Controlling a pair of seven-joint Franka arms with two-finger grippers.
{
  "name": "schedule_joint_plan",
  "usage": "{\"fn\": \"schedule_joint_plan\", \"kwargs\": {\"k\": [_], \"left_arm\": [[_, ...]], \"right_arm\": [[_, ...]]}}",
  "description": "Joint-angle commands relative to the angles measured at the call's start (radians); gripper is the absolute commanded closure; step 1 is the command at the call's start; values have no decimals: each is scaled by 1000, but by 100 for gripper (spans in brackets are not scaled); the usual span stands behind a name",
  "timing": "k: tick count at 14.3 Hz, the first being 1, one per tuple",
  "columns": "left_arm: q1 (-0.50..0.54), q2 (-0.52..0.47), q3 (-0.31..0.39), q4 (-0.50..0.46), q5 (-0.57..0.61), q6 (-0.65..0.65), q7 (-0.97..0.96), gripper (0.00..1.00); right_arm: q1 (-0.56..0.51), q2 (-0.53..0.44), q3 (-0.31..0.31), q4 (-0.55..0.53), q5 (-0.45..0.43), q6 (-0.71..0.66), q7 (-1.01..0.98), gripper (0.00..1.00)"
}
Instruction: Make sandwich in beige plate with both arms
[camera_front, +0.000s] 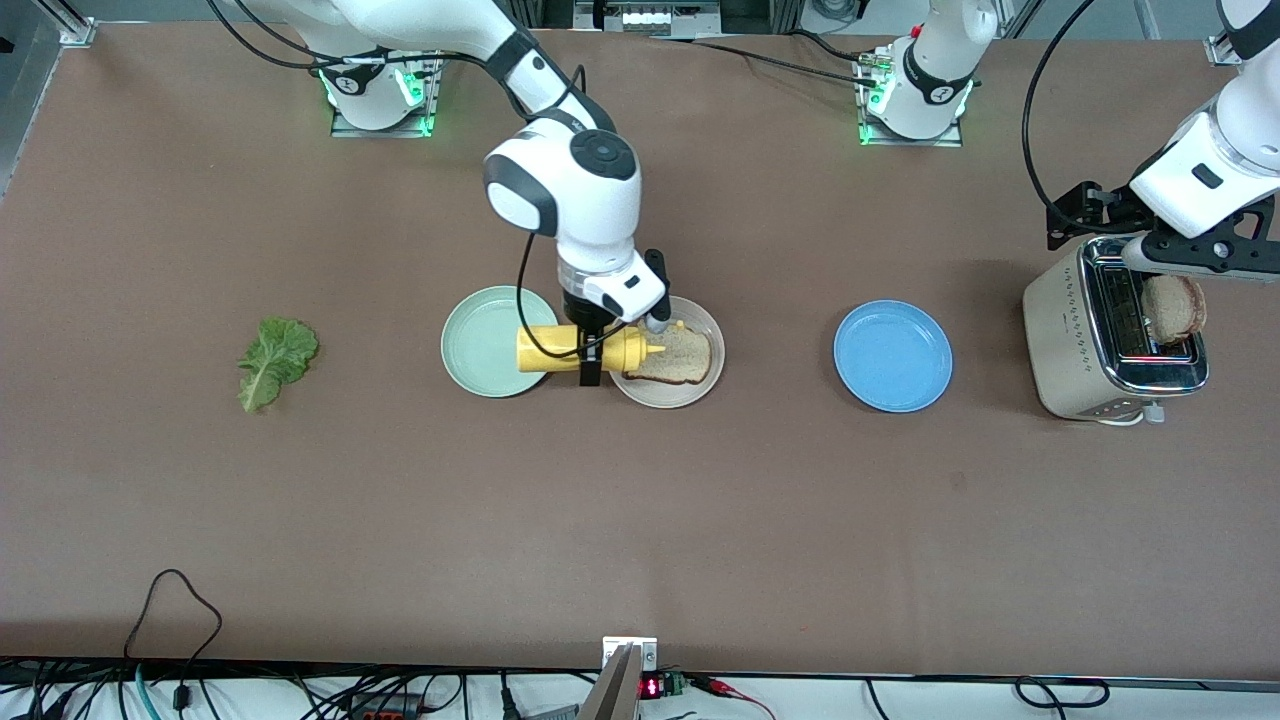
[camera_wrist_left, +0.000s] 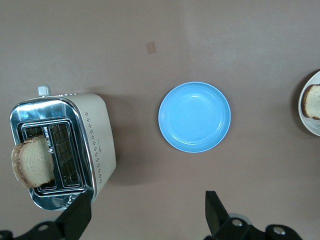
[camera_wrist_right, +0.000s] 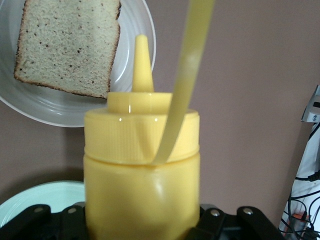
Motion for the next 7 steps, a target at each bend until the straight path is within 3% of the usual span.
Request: {"fn": "schedule_joint_plan", "kwargs": {"k": [1, 4, 7], "left_arm": [[6, 20, 1, 28, -11, -20, 19, 0], [8, 20, 1, 28, -11, -20, 13, 0], [11, 20, 1, 28, -13, -21, 13, 0]], "right_arm": [[49, 46, -17, 65, -111, -72, 41, 72], [128, 130, -32, 175, -177, -201, 52, 72], [245, 185, -135, 194, -214, -221, 103, 72]]}}
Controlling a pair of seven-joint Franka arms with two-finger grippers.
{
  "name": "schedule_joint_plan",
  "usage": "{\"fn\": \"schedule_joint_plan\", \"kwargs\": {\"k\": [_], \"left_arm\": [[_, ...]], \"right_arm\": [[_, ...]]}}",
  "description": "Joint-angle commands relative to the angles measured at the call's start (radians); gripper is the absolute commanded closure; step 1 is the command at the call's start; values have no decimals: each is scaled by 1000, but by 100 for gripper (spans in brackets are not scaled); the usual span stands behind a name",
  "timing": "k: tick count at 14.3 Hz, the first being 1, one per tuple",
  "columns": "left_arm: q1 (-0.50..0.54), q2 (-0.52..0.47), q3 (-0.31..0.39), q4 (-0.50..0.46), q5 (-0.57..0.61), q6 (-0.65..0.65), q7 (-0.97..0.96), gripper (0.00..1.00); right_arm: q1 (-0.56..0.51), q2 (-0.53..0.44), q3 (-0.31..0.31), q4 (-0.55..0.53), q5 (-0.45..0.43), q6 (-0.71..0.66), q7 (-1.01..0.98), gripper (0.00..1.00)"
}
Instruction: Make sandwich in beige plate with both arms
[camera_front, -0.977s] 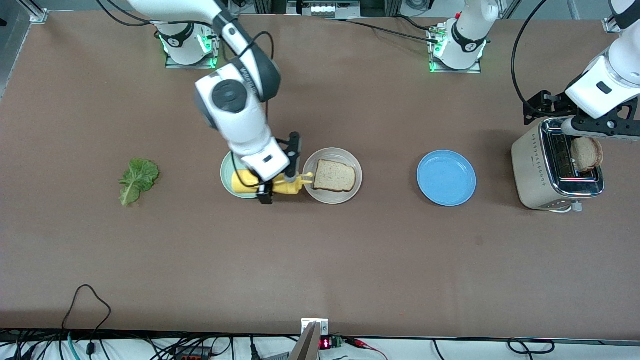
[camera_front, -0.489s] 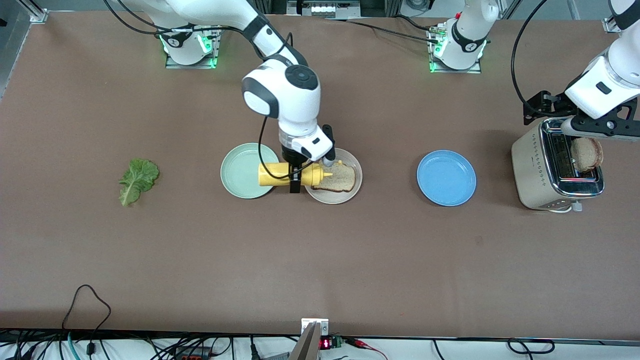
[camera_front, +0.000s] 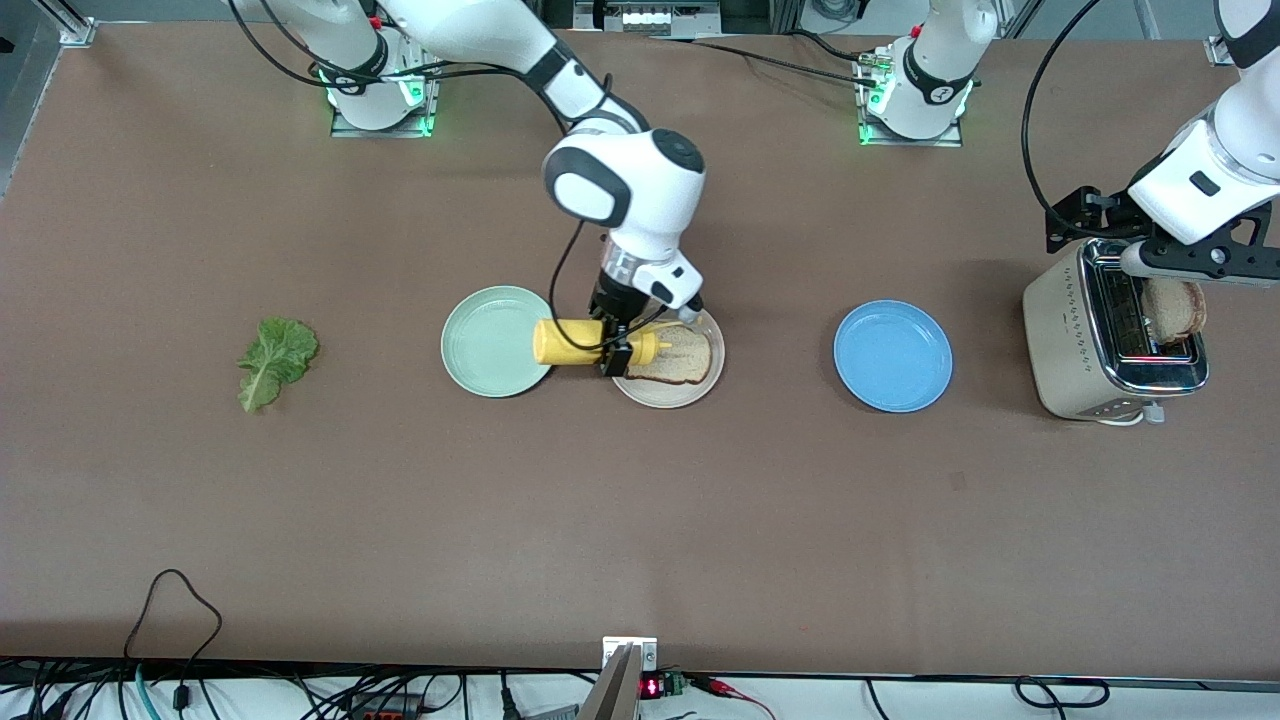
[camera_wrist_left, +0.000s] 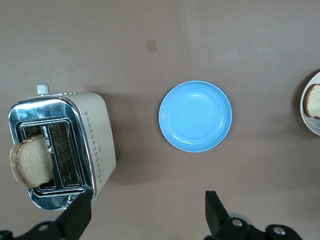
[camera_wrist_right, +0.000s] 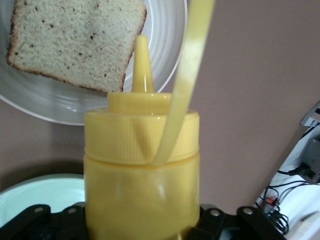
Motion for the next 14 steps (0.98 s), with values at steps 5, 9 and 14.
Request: {"fn": "schedule_joint_plan", "kwargs": {"k": [5, 9, 14], "left_arm": [[7, 11, 2, 28, -33, -23, 10, 0], [7, 12, 2, 28, -33, -23, 10, 0], [5, 12, 2, 28, -33, -23, 8, 0]], "right_arm": [[164, 122, -158, 60, -78, -39, 83, 72], [164, 127, -161, 61, -81, -37, 91, 71], [133, 106, -184, 107, 0, -34, 79, 71]]}}
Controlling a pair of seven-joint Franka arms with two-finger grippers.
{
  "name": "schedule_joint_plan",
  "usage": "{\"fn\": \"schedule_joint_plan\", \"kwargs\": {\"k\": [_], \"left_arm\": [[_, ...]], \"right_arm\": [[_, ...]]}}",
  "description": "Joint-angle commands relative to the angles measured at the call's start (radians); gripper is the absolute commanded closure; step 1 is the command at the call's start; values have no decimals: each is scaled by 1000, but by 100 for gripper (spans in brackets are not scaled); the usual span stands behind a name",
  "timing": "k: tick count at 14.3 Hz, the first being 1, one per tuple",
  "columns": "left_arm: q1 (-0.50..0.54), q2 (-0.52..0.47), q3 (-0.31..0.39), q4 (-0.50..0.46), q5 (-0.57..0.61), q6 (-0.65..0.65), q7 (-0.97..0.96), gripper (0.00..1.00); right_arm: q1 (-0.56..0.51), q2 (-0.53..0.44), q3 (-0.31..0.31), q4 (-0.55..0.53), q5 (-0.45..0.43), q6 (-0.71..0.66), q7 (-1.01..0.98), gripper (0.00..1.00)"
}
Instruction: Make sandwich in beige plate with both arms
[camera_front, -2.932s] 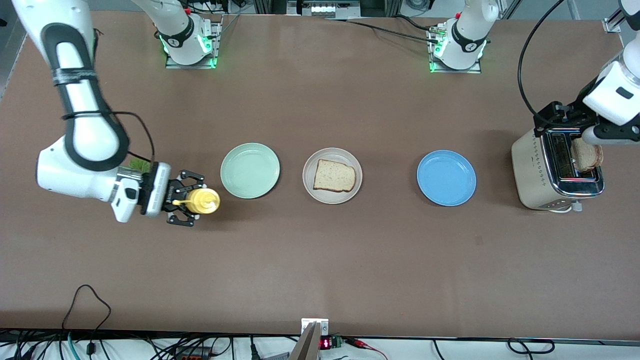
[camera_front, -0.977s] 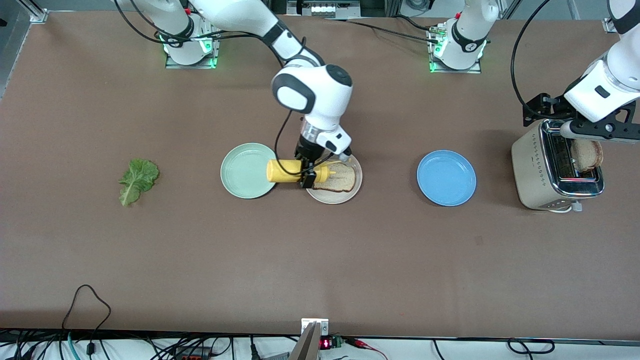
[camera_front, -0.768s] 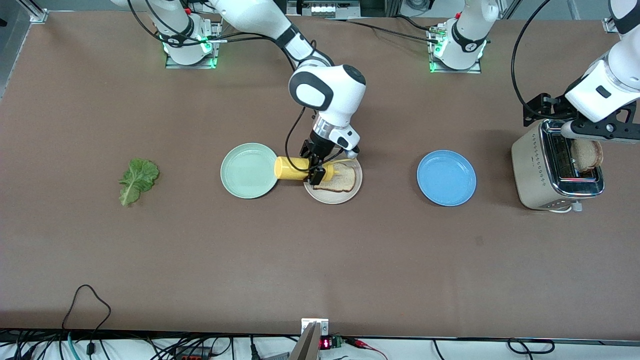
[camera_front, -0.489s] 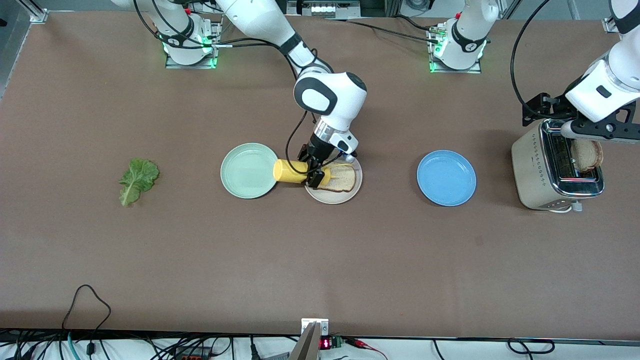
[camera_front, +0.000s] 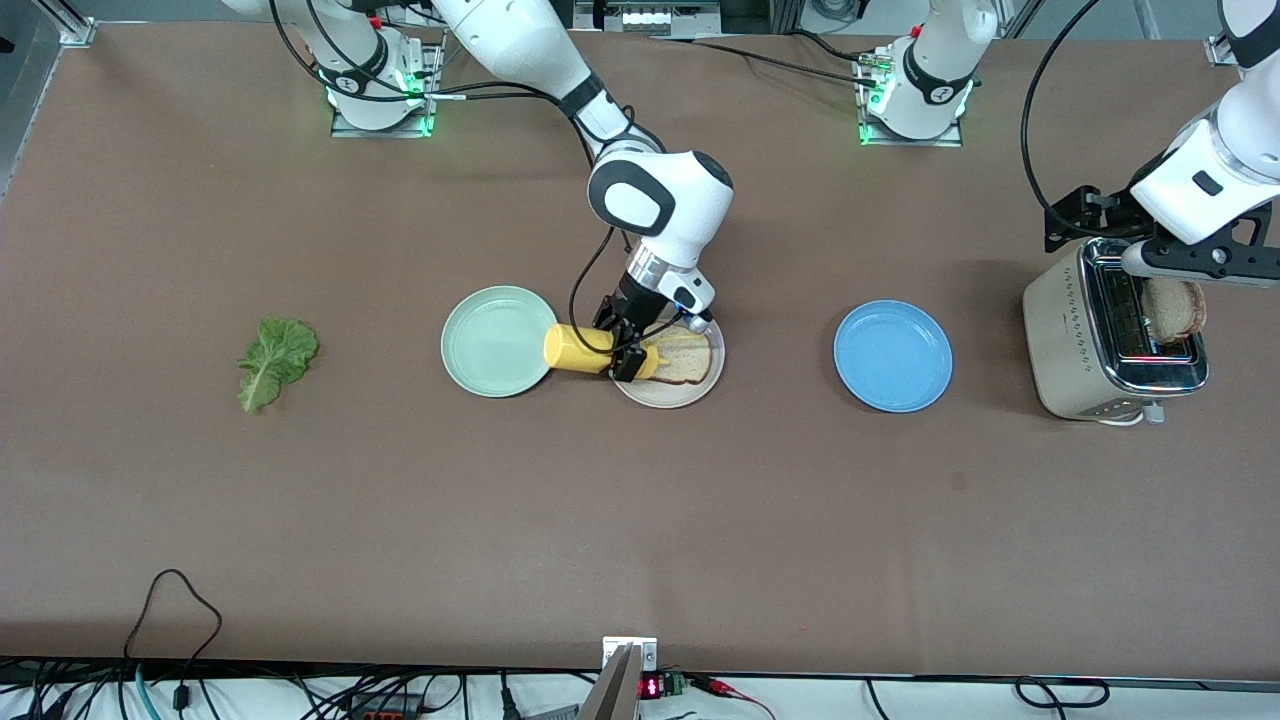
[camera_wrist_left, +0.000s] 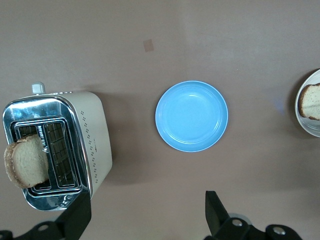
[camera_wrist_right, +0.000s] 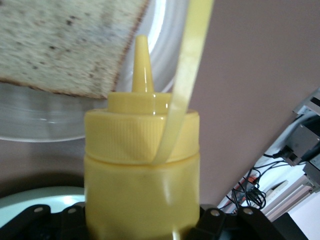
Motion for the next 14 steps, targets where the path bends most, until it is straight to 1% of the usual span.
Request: {"fn": "schedule_joint_plan", "kwargs": {"k": [1, 4, 7, 12, 14], "left_arm": [[3, 11, 2, 27, -16, -23, 9, 0], [3, 11, 2, 27, -16, -26, 10, 0], [4, 11, 2, 27, -16, -26, 10, 0], [4, 11, 2, 27, -16, -30, 10, 0], [6, 11, 2, 27, -16, -36, 10, 0]], "right_arm": [[-32, -26, -10, 57, 106, -21, -12, 71], [-102, -51, -12, 117, 297, -17, -64, 71], [-193, -132, -1, 120, 486, -11, -171, 71], [-354, -262, 0, 112, 859, -26, -461, 71], [-414, -287, 0, 112, 991, -60, -559, 71]]}}
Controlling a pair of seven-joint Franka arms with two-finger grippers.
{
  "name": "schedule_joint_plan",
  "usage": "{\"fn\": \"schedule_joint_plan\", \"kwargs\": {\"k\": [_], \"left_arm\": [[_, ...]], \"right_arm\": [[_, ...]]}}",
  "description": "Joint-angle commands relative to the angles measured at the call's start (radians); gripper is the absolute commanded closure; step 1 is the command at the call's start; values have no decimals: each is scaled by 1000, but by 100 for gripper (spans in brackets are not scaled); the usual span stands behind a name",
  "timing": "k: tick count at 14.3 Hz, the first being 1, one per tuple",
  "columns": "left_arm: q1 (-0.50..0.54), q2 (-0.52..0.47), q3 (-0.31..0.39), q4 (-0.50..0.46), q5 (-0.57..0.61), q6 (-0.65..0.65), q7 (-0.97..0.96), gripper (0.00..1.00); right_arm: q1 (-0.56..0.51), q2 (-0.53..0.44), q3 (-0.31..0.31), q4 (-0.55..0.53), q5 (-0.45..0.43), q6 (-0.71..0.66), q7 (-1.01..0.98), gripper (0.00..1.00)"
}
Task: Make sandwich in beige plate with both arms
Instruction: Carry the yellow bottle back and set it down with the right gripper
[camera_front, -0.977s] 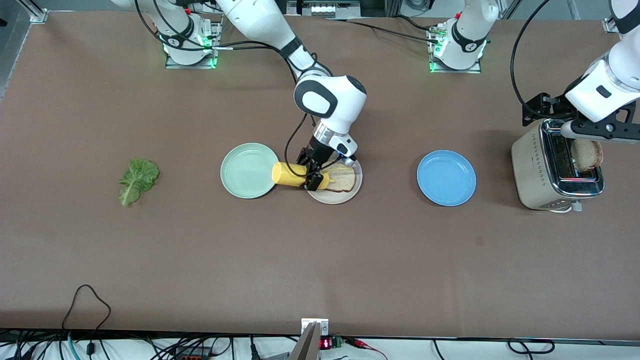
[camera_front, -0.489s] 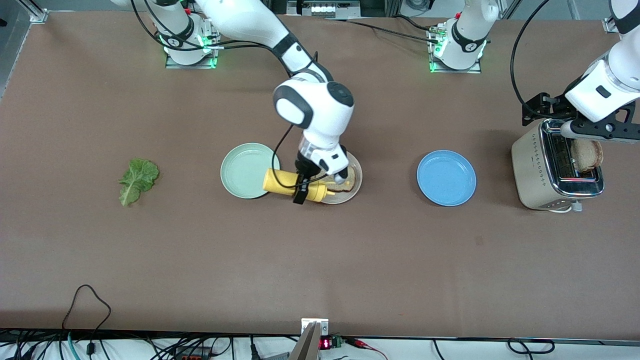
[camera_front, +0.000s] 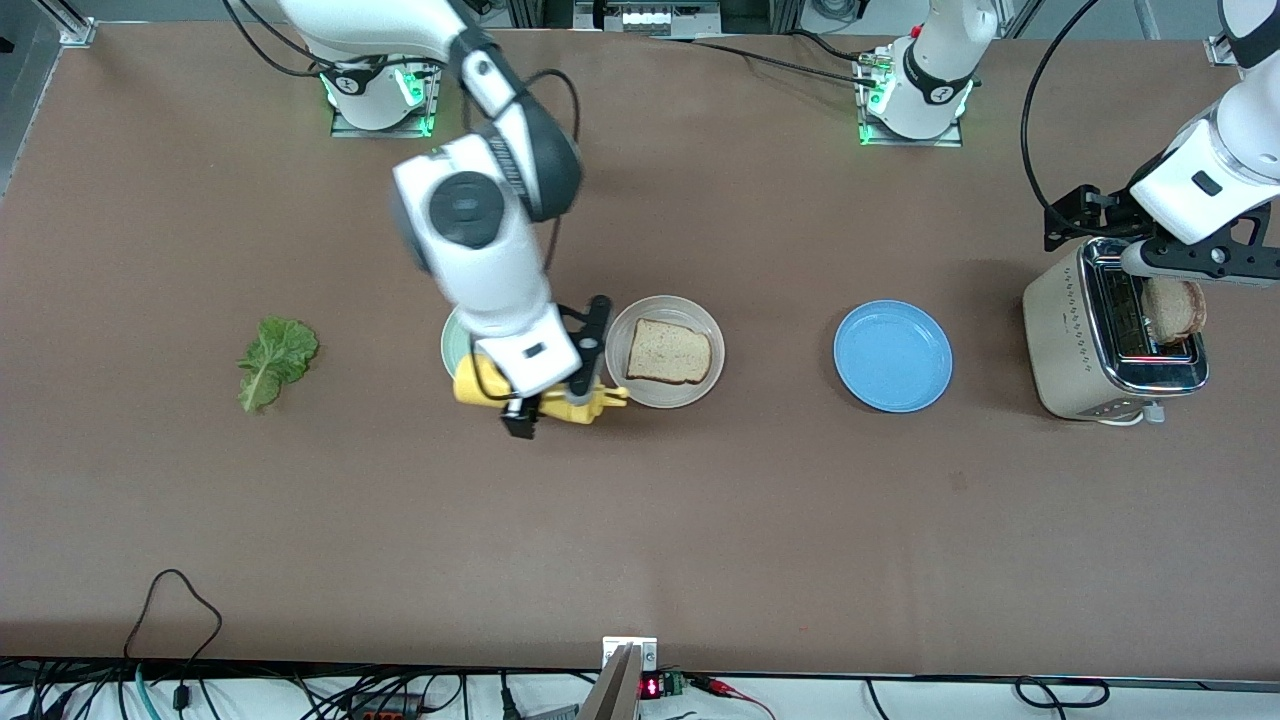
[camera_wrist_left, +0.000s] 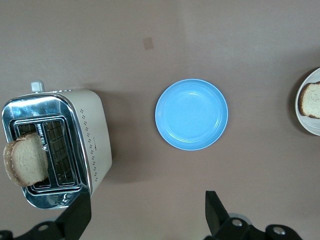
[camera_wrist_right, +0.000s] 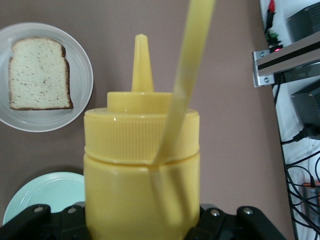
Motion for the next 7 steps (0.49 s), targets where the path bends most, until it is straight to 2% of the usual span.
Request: {"fn": "schedule_joint_plan", "kwargs": {"k": [1, 7], "left_arm": [[5, 11, 2, 27, -15, -37, 9, 0], [5, 11, 2, 27, -15, -37, 9, 0]], "right_arm": [[-90, -58, 23, -19, 169, -49, -137, 71], [-296, -87, 23, -33, 548, -197, -479, 70]]}}
